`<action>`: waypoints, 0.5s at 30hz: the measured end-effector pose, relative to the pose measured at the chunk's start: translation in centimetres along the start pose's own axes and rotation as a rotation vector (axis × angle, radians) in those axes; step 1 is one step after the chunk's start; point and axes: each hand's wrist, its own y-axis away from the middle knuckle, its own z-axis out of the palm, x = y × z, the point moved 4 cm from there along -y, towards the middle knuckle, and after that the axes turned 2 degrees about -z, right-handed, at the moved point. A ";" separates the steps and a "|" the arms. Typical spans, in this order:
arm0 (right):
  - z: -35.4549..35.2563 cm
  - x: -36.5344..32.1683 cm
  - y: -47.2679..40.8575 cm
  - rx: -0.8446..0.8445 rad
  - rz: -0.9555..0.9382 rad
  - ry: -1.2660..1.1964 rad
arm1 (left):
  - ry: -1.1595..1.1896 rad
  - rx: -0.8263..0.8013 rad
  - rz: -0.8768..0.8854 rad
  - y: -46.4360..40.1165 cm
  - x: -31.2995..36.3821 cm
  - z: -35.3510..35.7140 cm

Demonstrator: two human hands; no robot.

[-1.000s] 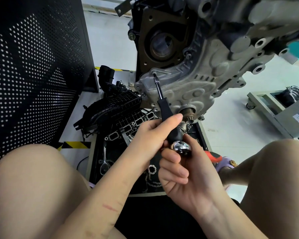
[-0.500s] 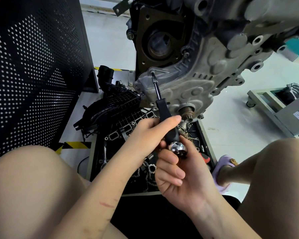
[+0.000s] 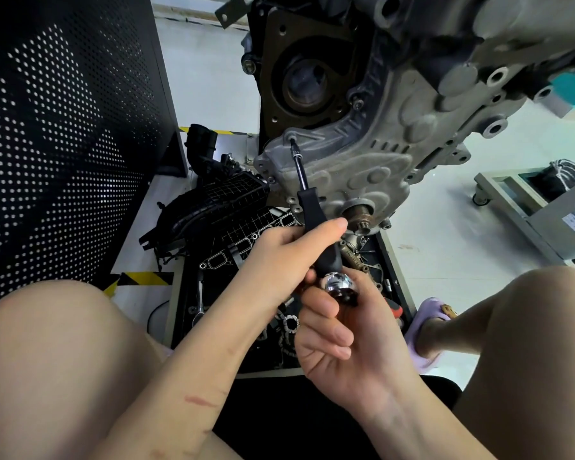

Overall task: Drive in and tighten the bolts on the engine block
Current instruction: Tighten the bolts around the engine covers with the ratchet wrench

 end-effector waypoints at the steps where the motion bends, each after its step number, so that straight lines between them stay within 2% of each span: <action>1: 0.0 0.1 0.0 -0.007 0.002 -0.013 | -0.010 0.002 0.000 0.0 0.0 -0.1; 8: 0.1 0.5 0.0 -0.037 0.013 -0.095 | -0.025 0.025 0.022 0.1 0.1 -0.1; 15: -0.2 0.0 0.0 -0.028 0.014 -0.003 | 0.058 0.024 0.042 0.1 0.1 0.4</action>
